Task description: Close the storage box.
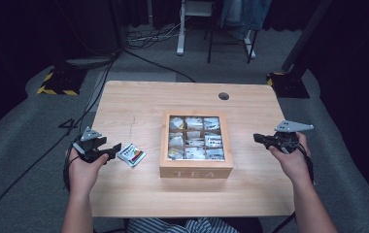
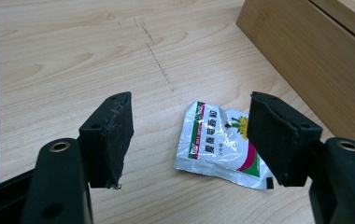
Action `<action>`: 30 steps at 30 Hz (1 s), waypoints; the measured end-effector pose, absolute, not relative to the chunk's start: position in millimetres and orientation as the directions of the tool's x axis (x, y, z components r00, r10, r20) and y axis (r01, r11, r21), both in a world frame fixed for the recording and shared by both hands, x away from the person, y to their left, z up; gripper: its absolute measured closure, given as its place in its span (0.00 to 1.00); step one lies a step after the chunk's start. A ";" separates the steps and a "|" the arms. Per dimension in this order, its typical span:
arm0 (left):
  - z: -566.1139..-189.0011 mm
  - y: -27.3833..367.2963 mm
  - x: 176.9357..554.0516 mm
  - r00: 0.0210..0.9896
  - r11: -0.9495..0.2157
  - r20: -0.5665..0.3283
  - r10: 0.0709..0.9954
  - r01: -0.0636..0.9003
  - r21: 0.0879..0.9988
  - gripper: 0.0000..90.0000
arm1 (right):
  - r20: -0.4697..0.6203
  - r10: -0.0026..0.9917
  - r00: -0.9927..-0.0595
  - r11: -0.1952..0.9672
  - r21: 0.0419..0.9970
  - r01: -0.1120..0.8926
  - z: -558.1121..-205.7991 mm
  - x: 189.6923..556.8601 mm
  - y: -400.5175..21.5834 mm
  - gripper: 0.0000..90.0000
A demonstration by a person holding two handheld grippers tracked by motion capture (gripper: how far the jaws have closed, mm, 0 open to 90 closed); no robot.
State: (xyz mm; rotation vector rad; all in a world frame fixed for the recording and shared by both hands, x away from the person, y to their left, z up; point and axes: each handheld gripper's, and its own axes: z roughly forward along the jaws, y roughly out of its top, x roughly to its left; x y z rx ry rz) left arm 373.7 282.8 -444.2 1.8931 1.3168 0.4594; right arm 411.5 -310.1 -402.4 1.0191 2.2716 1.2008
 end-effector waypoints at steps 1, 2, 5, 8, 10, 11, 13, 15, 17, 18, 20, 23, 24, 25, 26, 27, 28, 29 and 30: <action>-445.7 282.9 374.5 0.399 -0.173 -0.126 0.908 0.631 0.756 0.36 | 0.003 0.752 -0.660 0.369 0.827 0.424 -404.8 413.1 -313.1 1.00; -446.6 283.0 374.9 0.398 -0.170 -0.129 0.908 0.633 0.756 0.36 | -0.002 0.760 -0.650 0.366 0.828 0.426 -408.2 415.2 -316.7 1.00; -449.8 284.7 376.3 0.390 -0.170 -0.126 0.912 0.640 0.749 0.36 | -0.009 0.782 -0.623 0.354 0.829 0.433 -417.2 419.9 -324.7 1.00; -452.2 287.3 377.7 0.380 -0.174 -0.115 0.918 0.645 0.744 0.36 | -0.007 0.798 -0.602 0.350 0.819 0.454 -428.9 425.3 -333.9 1.00; -454.3 288.0 378.5 0.374 -0.166 -0.124 0.919 0.652 0.740 0.36 | -0.001 0.808 -0.589 0.343 0.814 0.469 -436.9 428.1 -339.8 1.00; -455.8 288.1 379.2 0.369 -0.161 -0.124 0.921 0.651 0.742 0.36 | 0.002 0.815 -0.580 0.339 0.810 0.479 -440.4 429.0 -342.2 1.00; -458.3 289.4 380.6 0.368 -0.169 -0.117 0.922 0.657 0.735 0.36 | -0.004 0.823 -0.568 0.344 0.799 0.493 -446.8 431.3 -346.6 1.00; -461.4 290.3 381.7 0.361 -0.169 -0.116 0.925 0.666 0.727 0.36 | -0.015 0.829 -0.558 0.353 0.789 0.503 -451.6 432.7 -349.5 1.00; -464.3 291.6 382.6 0.355 -0.166 -0.117 0.928 0.672 0.721 0.36 | -0.022 0.834 -0.552 0.358 0.782 0.510 -456.1 433.9 -351.3 1.00; -465.3 292.3 383.2 0.354 -0.167 -0.120 0.927 0.679 0.715 0.36 | -0.026 0.837 -0.546 0.360 0.777 0.516 -458.5 434.6 -352.0 1.00; -466.9 292.6 383.8 0.346 -0.169 -0.112 0.932 0.685 0.709 0.34 | -0.028 0.841 -0.540 0.367 0.763 0.532 -463.4 435.8 -353.2 1.00; -466.8 293.1 384.3 0.349 -0.171 -0.109 0.931 0.680 0.713 0.34 | -0.042 0.847 -0.531 0.381 0.743 0.550 -472.1 438.0 -354.0 0.98; -466.6 292.7 383.8 0.347 -0.166 -0.115 0.931 0.683 0.712 0.34 | -0.049 0.846 -0.530 0.389 0.737 0.553 -474.8 438.7 -353.9 0.98; -466.5 292.7 383.8 0.346 -0.164 -0.116 0.931 0.681 0.714 0.34 | -0.063 0.848 -0.527 0.398 0.733 0.552 -477.2 438.9 -353.4 0.98; -466.4 292.4 383.9 0.341 -0.164 -0.112 0.933 0.682 0.713 0.34 | -0.072 0.846 -0.529 0.407 0.727 0.553 -479.3 439.2 -353.1 0.98; -466.6 292.8 384.4 0.342 -0.169 -0.103 0.934 0.679 0.714 0.34 | -0.070 0.844 -0.532 0.410 0.724 0.556 -481.7 439.8 -352.4 0.98; -466.7 292.8 384.5 0.341 -0.169 -0.105 0.934 0.680 0.713 0.34 | -0.070 0.844 -0.531 0.412 0.719 0.560 -484.0 440.1 -351.3 0.97; -466.9 292.2 384.3 0.338 -0.162 -0.113 0.934 0.685 0.710 0.34 | -0.074 0.844 -0.531 0.415 0.717 0.560 -485.0 440.3 -350.8 0.97; -466.9 292.2 384.4 0.339 -0.161 -0.115 0.934 0.685 0.710 0.34 | -0.074 0.842 -0.534 0.419 0.713 0.562 -486.9 440.7 -349.8 0.96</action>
